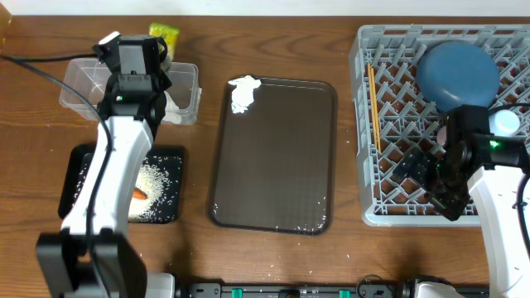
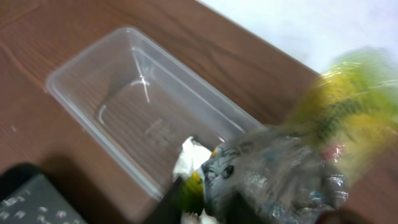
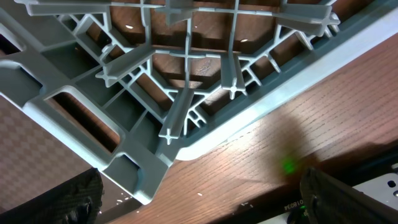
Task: Sort waste into correct bins and load items into the dishwasher rack
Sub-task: 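Lower the wrapper into the clear plastic bin and release, then reach the left gripper to the white crumpled paper on the brown tray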
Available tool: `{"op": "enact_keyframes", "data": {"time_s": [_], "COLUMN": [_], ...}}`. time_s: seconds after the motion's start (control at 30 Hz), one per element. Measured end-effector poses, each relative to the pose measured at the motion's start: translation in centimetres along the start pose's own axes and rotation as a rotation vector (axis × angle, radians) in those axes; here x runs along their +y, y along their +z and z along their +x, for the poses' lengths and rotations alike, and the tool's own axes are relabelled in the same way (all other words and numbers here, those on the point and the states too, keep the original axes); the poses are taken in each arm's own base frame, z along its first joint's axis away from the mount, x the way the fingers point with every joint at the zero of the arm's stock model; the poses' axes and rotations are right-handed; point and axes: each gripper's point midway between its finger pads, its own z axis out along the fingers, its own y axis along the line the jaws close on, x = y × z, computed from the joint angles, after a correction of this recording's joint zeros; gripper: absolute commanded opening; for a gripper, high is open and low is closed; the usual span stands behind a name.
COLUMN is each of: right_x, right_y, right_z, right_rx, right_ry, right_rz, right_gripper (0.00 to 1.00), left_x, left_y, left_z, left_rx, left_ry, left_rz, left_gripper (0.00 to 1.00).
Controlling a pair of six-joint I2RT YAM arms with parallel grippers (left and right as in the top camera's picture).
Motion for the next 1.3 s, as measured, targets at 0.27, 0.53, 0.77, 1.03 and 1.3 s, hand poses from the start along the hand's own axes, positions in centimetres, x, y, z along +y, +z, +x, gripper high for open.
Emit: {"op": "enact_keyframes", "data": {"time_s": [0.27, 0.53, 0.77, 1.03, 1.3], "right_x": [0.0, 0.0, 0.0, 0.0, 0.0], "right_y": [0.0, 0.0, 0.0, 0.0, 0.0], "right_z": [0.0, 0.0, 0.0, 0.0, 0.0], "right_rx": [0.0, 0.0, 0.0, 0.0, 0.0], "right_ry": [0.0, 0.0, 0.0, 0.0, 0.0], "right_rz": [0.0, 0.0, 0.0, 0.0, 0.0], "right_gripper": [0.99, 0.99, 0.99, 0.99, 0.99], "left_x": [0.6, -2.7, -8.7, -13.7, -15.3], "left_y": [1.6, -3.0, -5.5, -2.3, 1.7], "left_z": [1.0, -0.5, 1.4, 10.2, 16.9], "left_rx": [0.03, 0.005, 0.078, 0.302, 0.362], "left_ry": [0.002, -0.012, 0.03, 0.295, 0.539], "left_rz": [-0.032, 0.15, 0.418, 0.606, 0.61], "left_gripper": [0.78, 0.79, 0.65, 0.72, 0.75]}}
